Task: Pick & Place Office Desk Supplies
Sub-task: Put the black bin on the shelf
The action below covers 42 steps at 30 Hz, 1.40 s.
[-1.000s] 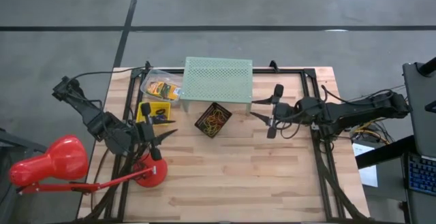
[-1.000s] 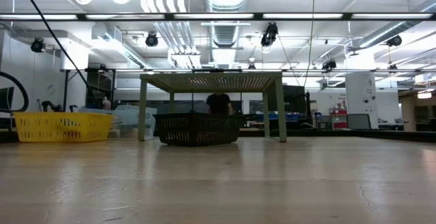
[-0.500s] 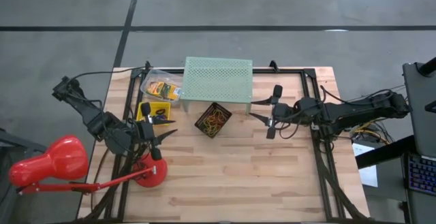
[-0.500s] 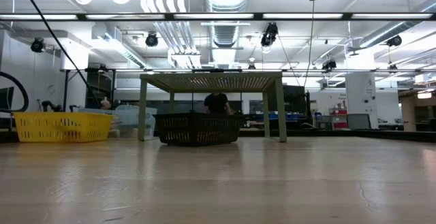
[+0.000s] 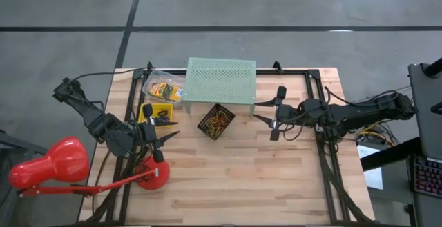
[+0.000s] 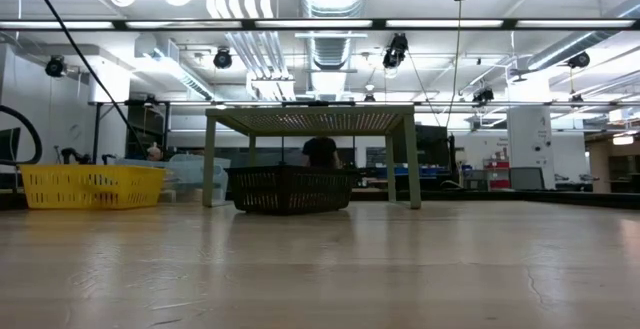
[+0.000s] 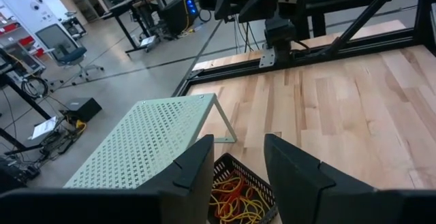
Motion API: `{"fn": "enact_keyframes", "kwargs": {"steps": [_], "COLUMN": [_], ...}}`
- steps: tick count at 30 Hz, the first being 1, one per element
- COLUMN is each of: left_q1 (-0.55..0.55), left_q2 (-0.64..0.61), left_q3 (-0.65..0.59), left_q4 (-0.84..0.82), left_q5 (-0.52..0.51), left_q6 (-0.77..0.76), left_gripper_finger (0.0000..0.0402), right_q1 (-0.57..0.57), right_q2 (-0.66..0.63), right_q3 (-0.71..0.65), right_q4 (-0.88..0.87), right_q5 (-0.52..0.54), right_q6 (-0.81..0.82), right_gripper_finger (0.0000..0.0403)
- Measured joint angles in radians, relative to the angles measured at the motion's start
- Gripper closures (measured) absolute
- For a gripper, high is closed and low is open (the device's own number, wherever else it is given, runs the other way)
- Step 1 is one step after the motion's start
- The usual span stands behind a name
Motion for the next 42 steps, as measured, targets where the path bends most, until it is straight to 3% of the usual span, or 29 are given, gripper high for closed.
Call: {"fn": "enact_keyframes", "kwargs": {"steps": [14,18,23,42], "left_q1": [0.000,0.000,0.000,0.000], "left_q2": [0.000,0.001,0.001,0.001], "left_q3": [0.000,0.000,0.000,0.000], "left_q4": [0.000,0.000,0.000,-0.001], "left_q5": [0.002,0.002,0.001,-0.001], "left_q6": [0.000,0.000,0.000,0.000], "left_gripper_finger": [0.0268,0.0268,0.0268,0.0268], "right_q1": [-0.001,-0.003,-0.003,-0.002], "right_q2": [0.000,0.000,0.032,0.517], "right_q3": [0.001,0.033,0.058,0.204], "right_q4": [0.005,-0.130,-0.270,-0.410], "right_q5": [0.000,0.001,0.001,0.000], "right_q6": [-0.027,-0.097,-0.008,0.279], "right_gripper_finger": [0.0225,0.0225,0.0225,0.0225]}}
